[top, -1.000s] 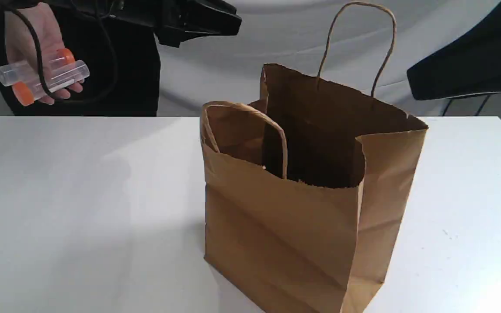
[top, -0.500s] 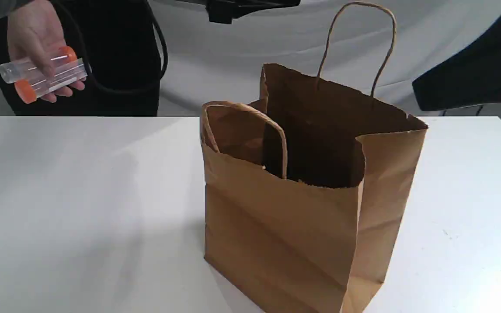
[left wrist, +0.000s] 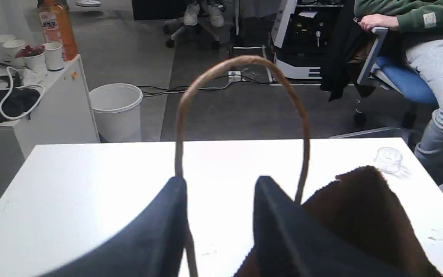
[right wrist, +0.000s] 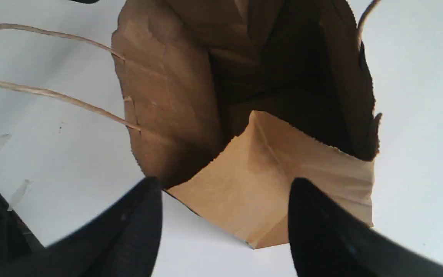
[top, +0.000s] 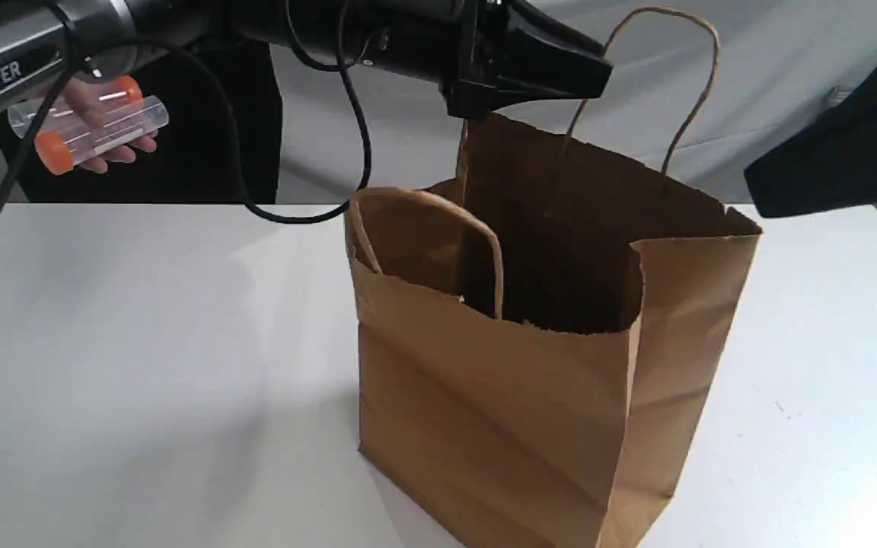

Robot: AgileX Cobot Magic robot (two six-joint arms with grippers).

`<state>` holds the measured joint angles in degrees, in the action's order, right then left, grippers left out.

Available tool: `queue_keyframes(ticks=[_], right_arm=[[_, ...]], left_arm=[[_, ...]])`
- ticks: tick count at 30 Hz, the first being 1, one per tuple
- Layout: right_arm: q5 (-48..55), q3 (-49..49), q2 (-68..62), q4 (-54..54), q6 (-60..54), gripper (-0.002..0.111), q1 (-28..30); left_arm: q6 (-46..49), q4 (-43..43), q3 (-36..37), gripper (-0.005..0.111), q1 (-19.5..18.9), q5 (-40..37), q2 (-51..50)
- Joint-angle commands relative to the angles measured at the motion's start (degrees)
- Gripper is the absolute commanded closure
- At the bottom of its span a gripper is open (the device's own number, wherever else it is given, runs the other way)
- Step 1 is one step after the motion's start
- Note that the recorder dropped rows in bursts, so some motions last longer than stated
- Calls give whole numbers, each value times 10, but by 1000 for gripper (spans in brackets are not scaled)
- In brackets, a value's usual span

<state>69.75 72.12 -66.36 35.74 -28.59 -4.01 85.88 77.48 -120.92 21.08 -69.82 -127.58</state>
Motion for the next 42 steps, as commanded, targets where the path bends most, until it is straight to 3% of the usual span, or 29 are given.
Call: queue_keyframes(ticks=[1,9,14,18,28,32,35,42], right_arm=[[2,3,3,-2,6,58,0],[2,3,3,-2,16,58,0],[2,3,3,-2,16,58,0],[2,3,3,-2,16,58,0],[2,3,3,10,16,58,0],[2,3,3,45,1,58,0],[2,3,3,107,-55,58,0],[2,3,2,85,-124,61,-39]], left_arm=[[-6,0,-1,76,2,-1,2],[-2,-2,-1,76,2,47,1],[-2,-6,-1,76,2,19,1],[-2,-25,-1,76,2,61,1],[14,-6,-1,77,11,65,-6],[16,-6,-1,83,18,65,-17],[19,0,-1,107,18,69,-18],[0,7,-7,107,2,52,-18]])
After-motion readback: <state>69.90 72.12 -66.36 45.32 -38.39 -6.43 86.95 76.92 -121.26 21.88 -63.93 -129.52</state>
